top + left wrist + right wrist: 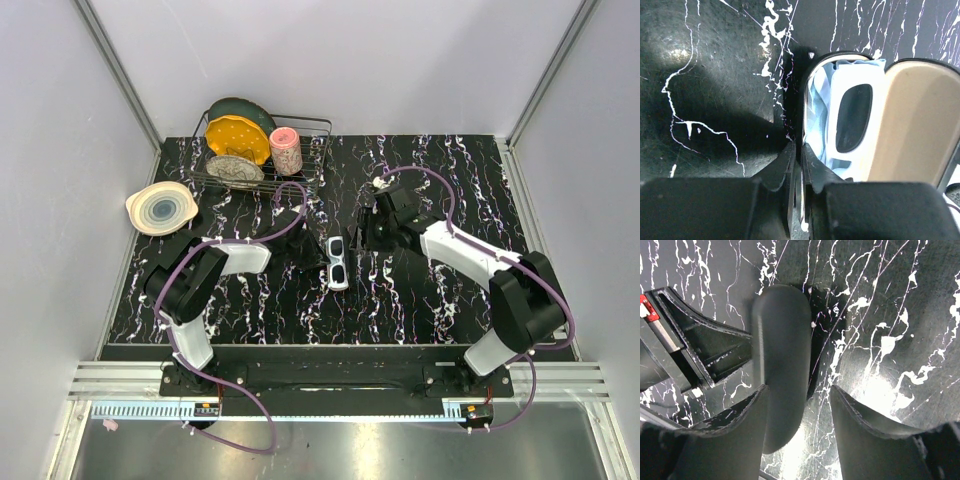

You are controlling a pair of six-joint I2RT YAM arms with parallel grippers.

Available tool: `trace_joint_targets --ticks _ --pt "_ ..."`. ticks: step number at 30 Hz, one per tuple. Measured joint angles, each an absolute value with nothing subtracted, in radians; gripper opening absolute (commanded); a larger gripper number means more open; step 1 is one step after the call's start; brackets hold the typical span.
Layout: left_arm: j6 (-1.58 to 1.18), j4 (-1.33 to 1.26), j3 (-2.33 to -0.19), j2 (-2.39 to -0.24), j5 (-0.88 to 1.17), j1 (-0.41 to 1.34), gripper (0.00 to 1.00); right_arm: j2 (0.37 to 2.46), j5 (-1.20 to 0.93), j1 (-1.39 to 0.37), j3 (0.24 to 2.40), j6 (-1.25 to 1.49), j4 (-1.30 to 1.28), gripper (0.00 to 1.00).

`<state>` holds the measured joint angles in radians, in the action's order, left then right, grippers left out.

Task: Organize the sunglasses
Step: Close the case with sunglasses at the center of the board.

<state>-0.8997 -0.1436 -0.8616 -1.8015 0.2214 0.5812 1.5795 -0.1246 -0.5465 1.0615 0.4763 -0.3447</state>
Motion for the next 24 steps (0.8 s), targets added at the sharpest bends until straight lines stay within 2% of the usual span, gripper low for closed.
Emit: trace_joint_targets --ticks 4,11,19,24 --pt "-0.890 -0.144 -0.860 -1.799 0.221 0.581 0.14 1.579 -0.148 -0.535 1.048 0.499 -0.317 0.58" --pt "-0.883 -0.139 -0.857 -1.792 0.221 0.581 0.15 1.580 -0.200 -0.533 1.037 0.522 -0.274 0.50" --pt "-0.879 -0.139 -0.857 -1.792 0.221 0.581 0.09 1.612 -0.239 -0.533 1.035 0.525 -0.251 0.38" --pt "-0.872 -0.139 -0.857 -1.792 0.221 0.581 0.07 1.629 -0.270 -0.533 1.033 0.527 -0.235 0.36"
